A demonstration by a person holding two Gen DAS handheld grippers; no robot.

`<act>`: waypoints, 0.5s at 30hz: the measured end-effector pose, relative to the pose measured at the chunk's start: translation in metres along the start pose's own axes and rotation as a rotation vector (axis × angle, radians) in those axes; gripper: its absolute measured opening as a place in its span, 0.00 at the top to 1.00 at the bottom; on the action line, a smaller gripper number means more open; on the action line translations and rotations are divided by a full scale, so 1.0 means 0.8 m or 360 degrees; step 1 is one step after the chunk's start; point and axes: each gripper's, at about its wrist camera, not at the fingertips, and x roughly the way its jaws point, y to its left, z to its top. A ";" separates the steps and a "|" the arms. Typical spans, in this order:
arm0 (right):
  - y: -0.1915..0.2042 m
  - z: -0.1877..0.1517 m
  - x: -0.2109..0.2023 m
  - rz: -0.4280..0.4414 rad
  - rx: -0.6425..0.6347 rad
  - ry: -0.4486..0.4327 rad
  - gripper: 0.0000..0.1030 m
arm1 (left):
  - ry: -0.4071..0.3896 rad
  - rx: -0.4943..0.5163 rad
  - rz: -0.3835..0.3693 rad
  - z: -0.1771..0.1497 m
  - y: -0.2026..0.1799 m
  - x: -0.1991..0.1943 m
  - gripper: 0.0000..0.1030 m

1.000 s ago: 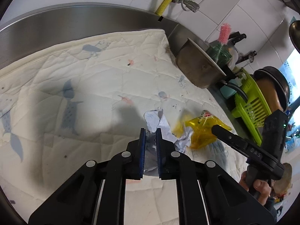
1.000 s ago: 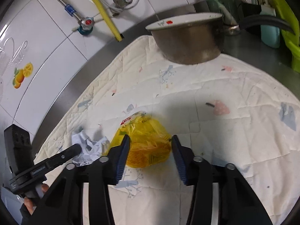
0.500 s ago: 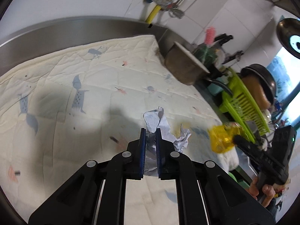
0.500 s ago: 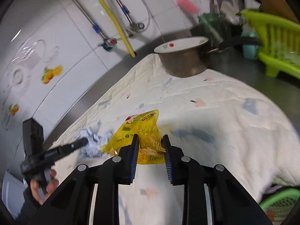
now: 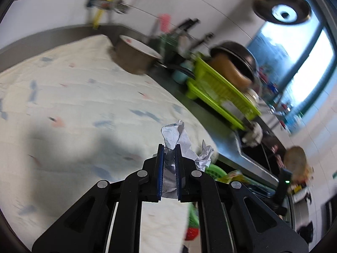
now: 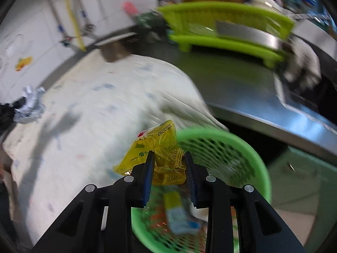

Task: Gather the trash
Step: 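Carry the paper and yellow bag to the green basket and release both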

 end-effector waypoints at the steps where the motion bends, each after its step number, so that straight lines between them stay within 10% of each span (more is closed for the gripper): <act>1: -0.012 -0.009 0.001 -0.0039 0.0015 0.0008 0.70 | 0.0023 0.0015 -0.0021 -0.006 -0.013 0.008 0.92; 15: -0.099 -0.052 -0.013 -0.0099 0.0296 -0.0031 0.48 | 0.0322 0.0221 -0.0098 -0.074 -0.142 0.133 0.91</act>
